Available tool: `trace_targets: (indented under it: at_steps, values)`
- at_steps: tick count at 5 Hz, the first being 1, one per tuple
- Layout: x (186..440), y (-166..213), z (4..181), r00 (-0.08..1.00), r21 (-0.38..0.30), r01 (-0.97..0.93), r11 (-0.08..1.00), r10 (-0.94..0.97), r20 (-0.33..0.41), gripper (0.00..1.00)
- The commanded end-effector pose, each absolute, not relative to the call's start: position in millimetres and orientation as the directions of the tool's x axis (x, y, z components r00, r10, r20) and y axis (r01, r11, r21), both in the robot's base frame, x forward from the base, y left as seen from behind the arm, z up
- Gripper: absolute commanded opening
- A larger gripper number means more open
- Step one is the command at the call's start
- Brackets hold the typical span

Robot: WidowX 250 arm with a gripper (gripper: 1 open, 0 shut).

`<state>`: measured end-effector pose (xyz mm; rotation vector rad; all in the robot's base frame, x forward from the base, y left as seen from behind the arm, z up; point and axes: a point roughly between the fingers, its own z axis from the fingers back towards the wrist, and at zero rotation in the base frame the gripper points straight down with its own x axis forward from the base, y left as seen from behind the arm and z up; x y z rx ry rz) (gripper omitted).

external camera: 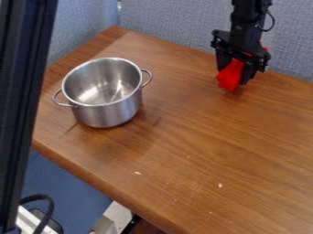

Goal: Put the red object in the metal pot

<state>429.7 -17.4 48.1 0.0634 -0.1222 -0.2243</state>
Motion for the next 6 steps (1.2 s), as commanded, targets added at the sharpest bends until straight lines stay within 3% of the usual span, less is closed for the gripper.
trace_targets:
  at_steps: [1, 6]
  values:
    - [438.2, -17.4, 72.5, 0.958, 0.094, 0.215, 0.972, -0.229, 0.176, 0.0]
    - [432.4, -5.6, 83.2, 0.961, 0.116, 0.203, 0.972, -0.221, 0.164, 0.0]
